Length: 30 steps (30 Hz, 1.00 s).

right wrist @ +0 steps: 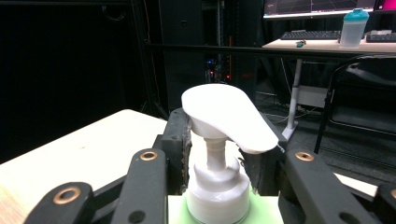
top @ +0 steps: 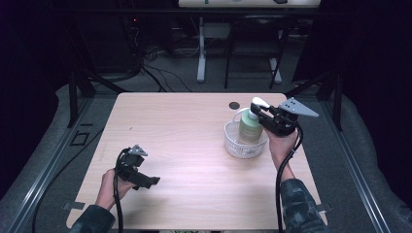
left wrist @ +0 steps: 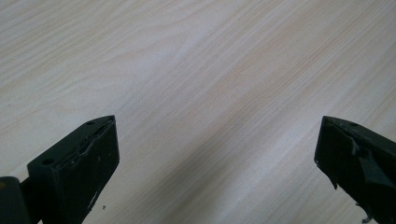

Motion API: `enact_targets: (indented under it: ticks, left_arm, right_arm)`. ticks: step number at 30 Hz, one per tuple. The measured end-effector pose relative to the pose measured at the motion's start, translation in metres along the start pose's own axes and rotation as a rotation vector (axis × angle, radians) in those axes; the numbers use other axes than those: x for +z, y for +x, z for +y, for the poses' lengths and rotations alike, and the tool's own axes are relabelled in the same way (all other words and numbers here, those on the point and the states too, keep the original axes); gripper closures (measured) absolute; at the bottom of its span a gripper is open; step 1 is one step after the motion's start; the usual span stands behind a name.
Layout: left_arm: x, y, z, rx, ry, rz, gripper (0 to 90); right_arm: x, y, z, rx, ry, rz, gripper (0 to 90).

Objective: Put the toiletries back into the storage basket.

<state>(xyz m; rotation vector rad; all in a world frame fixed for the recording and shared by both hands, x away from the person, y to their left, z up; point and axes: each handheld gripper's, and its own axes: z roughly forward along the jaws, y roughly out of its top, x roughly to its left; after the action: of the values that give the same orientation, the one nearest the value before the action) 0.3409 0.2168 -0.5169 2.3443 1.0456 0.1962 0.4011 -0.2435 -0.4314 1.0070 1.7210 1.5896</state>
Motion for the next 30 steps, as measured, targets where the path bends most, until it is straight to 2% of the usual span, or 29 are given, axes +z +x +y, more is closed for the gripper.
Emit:
enact_targets:
  ticks: [5,14,22,30]
  left_arm:
    - [0.0,0.0,0.0,0.0,-0.001,0.001,0.0]
    - [0.0,0.0,0.0,0.002,0.0,-0.002,0.0]
    - [0.0,-0.001,0.0,0.003,-0.001,-0.004,0.0]
    - [0.0,-0.001,0.001,0.005,-0.002,-0.006,0.0]
  right_arm:
    - [0.0,0.001,0.002,0.0,0.013,-0.004,55.0]
    - [-0.005,0.005,0.004,-0.01,0.066,-0.028,25.9]
    - [-0.016,0.006,0.004,-0.005,0.077,-0.027,18.2]
    - [-0.031,0.007,0.004,-0.006,0.091,-0.025,14.6]
